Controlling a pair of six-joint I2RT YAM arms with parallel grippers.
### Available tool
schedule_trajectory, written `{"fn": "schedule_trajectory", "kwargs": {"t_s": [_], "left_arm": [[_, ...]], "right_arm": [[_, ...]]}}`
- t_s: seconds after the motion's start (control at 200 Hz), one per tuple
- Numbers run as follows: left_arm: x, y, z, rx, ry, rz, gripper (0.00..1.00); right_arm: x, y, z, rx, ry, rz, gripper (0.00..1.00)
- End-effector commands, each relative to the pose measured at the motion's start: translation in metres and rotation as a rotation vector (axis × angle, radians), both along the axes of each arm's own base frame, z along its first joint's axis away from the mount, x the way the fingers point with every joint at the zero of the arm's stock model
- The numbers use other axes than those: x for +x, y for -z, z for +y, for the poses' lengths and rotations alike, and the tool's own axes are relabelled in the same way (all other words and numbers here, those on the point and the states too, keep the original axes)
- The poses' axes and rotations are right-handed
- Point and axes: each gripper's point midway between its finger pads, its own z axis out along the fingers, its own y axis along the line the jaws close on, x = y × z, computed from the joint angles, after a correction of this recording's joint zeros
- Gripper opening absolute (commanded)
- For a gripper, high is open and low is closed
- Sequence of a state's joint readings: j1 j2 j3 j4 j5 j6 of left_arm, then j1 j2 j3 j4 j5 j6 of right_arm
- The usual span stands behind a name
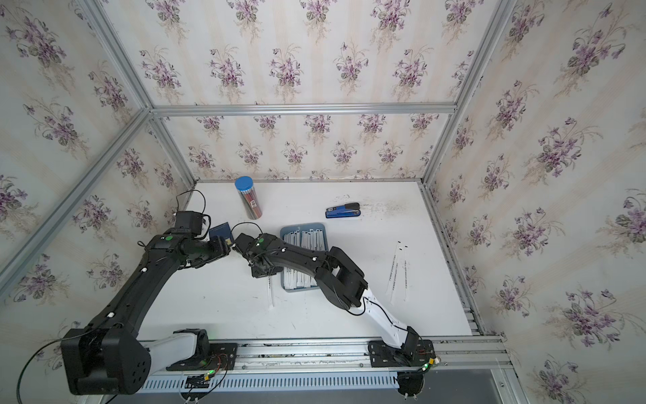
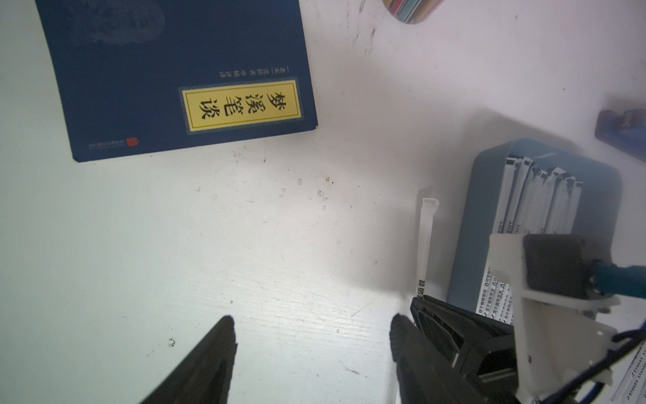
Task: Put the straws into the storage box
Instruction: Pick up the straw from the center of the board, then place the straw in the storage box.
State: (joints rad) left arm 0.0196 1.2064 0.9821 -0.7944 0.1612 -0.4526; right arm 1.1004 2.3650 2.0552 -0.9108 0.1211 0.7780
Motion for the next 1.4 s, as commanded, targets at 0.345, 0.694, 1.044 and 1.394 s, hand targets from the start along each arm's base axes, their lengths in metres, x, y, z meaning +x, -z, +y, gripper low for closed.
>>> {"fn": "schedule_trajectory", "kwargs": {"t_s": [0.345, 0.694, 1.044, 1.394], "left_arm": [[0.01, -0.027, -0.008, -0.018, 0.036, -0.068, 0.71], [0.025, 0.008, -0.113, -0.1, 0.282, 0.006, 0.71], [0.026, 0.034, -0.144, -0.096, 0.319, 0.073, 0.71], [0.024, 0.033, -0.134, -0.043, 0.311, 0.067, 0.71]], "right_arm": [[0.06, -0.091, -0.055, 0.124, 0.095, -0.106, 0.14], [0.092, -0.046, -0.112, 0.125, 0.134, -0.111, 0.14], [0.096, -0.017, -0.101, 0.134, 0.074, -0.092, 0.14], [0.082, -0.001, -0.095, 0.159, 0.076, -0.043, 0.14]]}}
